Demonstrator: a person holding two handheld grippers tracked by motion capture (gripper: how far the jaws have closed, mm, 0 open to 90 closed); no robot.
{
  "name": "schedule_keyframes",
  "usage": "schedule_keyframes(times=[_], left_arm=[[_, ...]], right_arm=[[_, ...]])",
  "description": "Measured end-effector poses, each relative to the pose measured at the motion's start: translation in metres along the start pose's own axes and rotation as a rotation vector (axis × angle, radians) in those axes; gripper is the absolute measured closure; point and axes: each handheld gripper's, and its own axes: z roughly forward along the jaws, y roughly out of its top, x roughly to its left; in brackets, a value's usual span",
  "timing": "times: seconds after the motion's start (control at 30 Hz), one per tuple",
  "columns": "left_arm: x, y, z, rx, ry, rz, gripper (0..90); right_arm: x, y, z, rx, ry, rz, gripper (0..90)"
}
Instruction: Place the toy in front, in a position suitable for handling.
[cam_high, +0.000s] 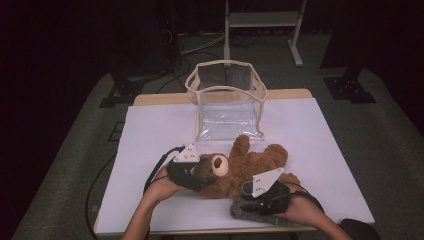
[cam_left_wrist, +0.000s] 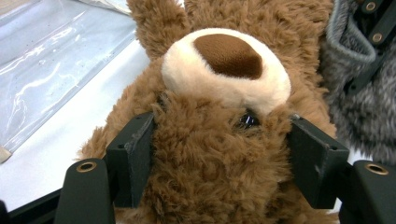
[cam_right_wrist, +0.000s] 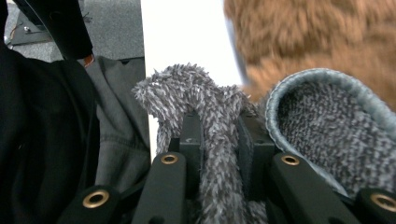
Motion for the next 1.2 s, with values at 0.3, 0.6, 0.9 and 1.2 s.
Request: schedule_keyframes(times=[0.3, 0.6, 0.9, 1.2], left_arm=[[-0.002, 0.001, 0.0, 0.008, -0.007, 0.019, 29.8], [-0.002, 0.0, -0.002, 0.012, -0.014, 0.027, 29.6], [-0.003, 0.001, -0.001, 0.018, -0.012, 0.029, 29.0], [-0.005, -0.001, -0.003, 0.02, -0.014, 0.053, 28.7]], right_arm=[[0.001, 0.019, -0.004, -0.032, -0.037, -0.022, 73.5], [0.003, 0.019, 0.013, 0.0, -0.036, -0.048, 73.5], [0.003, 0.012, -0.015, -0.073, -0.075, 0.006, 73.5], [-0.003, 0.028, 0.002, -0.069, -0.103, -0.013, 73.5]])
